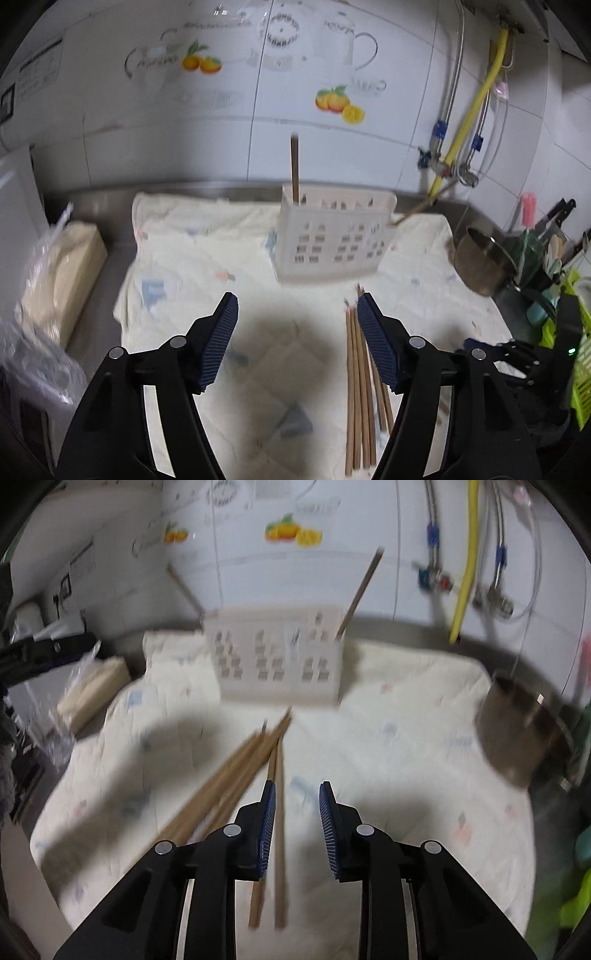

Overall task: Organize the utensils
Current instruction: 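Close the left tool on another chopstick while the right tool grasps one too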

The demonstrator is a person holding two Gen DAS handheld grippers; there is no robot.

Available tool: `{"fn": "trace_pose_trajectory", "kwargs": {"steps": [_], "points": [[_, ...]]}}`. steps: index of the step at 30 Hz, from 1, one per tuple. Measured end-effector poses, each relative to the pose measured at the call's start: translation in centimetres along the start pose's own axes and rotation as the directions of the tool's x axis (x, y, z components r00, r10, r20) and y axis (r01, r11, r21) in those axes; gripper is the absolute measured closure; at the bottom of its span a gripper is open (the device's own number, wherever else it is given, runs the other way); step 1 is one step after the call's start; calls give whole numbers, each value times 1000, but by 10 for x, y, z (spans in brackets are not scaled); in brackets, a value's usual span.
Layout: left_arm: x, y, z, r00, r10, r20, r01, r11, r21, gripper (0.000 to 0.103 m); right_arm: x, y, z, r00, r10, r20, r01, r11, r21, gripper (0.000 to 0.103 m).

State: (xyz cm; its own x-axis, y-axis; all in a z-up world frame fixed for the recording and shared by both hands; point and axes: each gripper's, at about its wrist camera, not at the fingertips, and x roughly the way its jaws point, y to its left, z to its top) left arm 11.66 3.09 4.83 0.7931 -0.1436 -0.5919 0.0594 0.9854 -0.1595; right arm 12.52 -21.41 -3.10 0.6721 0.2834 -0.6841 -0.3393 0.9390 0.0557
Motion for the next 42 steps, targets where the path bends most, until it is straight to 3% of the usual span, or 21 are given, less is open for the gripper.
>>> {"fn": "trace_pose_trajectory", "kwargs": {"steps": [8,19,26,36,42], "points": [[5,7,-47,997,13,-76,-15,1000,-26,35,28,7,-40,996,8,-93,-9,1000,-9,84],[27,-7,-92,982,-42,-184,41,999,-11,37,47,12,-46,991,-1,-137,-2,1000,-20,92],[48,-25,-118,960,-79,-269,87,996,18,54,47,9,-46,991,-24,-130,21,999,-26,95],[73,-32,-126,938,-110,-330,116,993,-2,80,45,-3,-47,991,-48,-128,48,999,-7,95],[80,-34,-122,937,-93,-336,101,995,6,82,45,-3,-47,991,-47,-126,47,999,-7,95]]}}
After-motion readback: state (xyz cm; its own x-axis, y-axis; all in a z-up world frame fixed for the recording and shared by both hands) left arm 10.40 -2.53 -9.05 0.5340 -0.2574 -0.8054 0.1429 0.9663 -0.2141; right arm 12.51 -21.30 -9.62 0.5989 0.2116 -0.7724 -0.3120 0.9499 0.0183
